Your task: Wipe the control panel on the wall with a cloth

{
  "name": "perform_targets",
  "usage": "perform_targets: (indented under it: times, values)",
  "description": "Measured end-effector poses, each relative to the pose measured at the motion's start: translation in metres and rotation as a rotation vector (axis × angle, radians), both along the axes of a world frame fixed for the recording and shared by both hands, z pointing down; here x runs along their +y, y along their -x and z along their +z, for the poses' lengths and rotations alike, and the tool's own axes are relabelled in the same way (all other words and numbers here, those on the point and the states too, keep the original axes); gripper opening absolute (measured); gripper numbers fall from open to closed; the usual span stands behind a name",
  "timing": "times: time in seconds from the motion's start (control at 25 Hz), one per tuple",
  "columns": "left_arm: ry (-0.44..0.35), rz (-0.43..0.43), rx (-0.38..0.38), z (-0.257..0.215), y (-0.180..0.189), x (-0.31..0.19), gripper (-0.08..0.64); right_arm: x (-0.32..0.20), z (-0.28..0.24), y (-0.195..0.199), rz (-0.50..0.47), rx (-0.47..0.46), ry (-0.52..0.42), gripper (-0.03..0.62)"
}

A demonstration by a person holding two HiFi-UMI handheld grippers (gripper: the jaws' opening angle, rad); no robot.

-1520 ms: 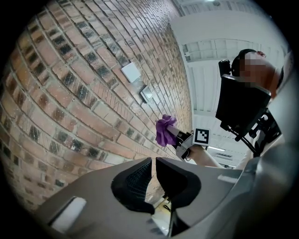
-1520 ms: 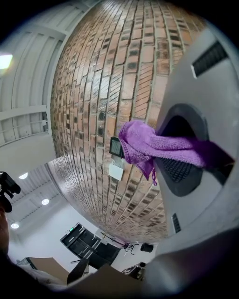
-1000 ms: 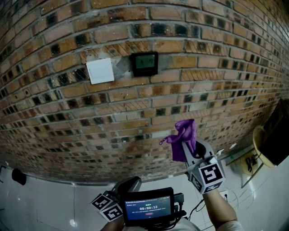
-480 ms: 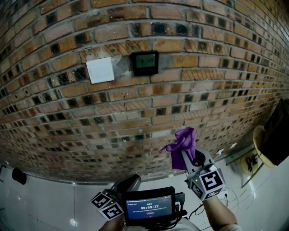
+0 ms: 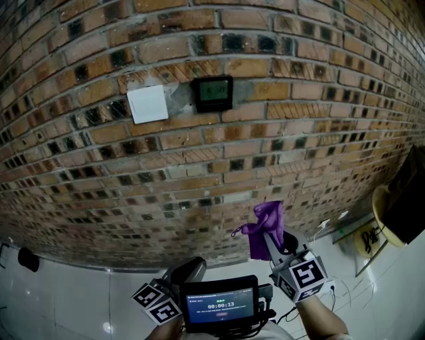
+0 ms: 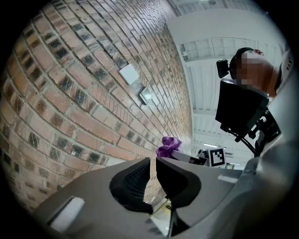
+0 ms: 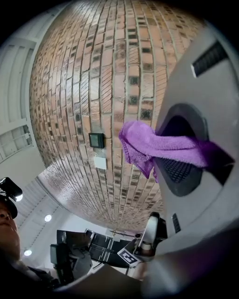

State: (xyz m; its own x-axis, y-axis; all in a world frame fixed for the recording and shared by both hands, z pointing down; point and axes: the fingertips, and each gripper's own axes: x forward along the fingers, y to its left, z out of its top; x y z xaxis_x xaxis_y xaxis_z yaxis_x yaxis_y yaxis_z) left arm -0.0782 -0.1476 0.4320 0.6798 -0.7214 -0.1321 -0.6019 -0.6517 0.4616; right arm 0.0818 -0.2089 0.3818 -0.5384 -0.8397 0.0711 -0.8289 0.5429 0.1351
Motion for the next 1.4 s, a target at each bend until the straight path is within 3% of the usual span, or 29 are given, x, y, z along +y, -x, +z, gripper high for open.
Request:
perform_targets:
  times: [0.52,1.4]
  values:
    - [0.002,0.008,0.009,0.002,-0.001,0.0,0.034,0.013,0.024,0.002,-0.009,0.017,0.055,0.081]
    - [0.021,0.0,-0.011,0.007,-0.002,0.003,0.034,0.035,0.04,0.031,-0.128,0.046,0.089,0.081]
